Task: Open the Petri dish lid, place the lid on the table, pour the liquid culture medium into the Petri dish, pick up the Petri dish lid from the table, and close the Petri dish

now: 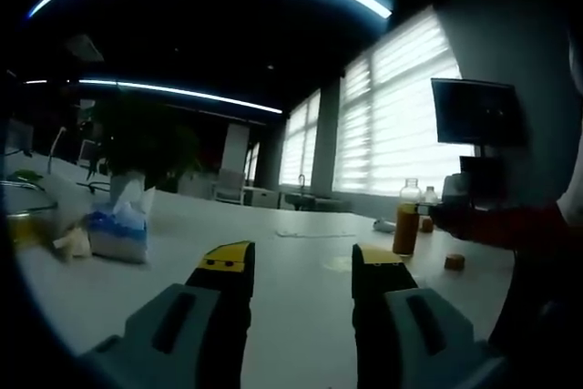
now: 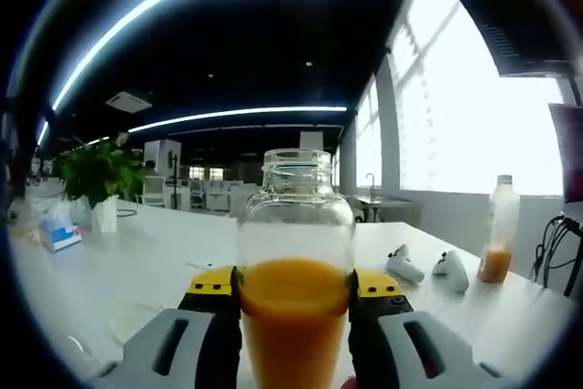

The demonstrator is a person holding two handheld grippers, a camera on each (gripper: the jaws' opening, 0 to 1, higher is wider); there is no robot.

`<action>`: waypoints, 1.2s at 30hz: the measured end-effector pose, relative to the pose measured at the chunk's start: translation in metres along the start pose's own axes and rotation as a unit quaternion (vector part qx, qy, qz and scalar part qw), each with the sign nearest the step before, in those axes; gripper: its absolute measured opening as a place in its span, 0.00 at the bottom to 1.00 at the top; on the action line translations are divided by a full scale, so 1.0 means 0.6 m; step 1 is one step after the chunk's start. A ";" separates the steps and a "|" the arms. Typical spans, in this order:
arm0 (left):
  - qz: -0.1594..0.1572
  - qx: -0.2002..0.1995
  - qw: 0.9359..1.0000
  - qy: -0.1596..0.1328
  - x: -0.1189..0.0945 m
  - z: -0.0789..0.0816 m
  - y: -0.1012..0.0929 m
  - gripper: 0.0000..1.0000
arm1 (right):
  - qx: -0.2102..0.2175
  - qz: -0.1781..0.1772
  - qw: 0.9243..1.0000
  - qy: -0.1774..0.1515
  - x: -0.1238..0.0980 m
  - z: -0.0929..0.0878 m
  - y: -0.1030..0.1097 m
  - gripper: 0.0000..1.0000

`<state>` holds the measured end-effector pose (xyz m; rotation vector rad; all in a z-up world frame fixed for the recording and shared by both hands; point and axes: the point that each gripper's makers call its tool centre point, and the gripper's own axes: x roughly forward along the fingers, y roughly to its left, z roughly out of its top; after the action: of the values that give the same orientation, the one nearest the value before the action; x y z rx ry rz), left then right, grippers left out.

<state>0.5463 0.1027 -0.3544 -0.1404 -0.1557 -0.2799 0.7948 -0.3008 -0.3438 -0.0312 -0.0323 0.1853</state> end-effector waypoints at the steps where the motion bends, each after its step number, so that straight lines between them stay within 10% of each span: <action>1: 0.000 0.000 1.000 0.000 0.000 0.000 0.000 0.34 | 0.000 0.000 1.000 -0.001 0.000 0.000 0.000 0.42; 18: 0.006 -0.005 1.000 -0.005 -0.006 0.003 0.004 0.33 | -0.031 0.003 1.000 -0.003 0.003 0.003 0.009 0.40; 36: 0.015 -0.011 1.000 -0.010 -0.012 0.006 0.018 0.33 | -0.166 0.036 0.985 -0.014 0.018 0.017 0.086 0.40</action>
<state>0.5422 0.1157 -0.3531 -0.1676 -0.1705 -0.2495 0.7958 -0.2479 -0.3352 -0.3628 -0.0901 0.2502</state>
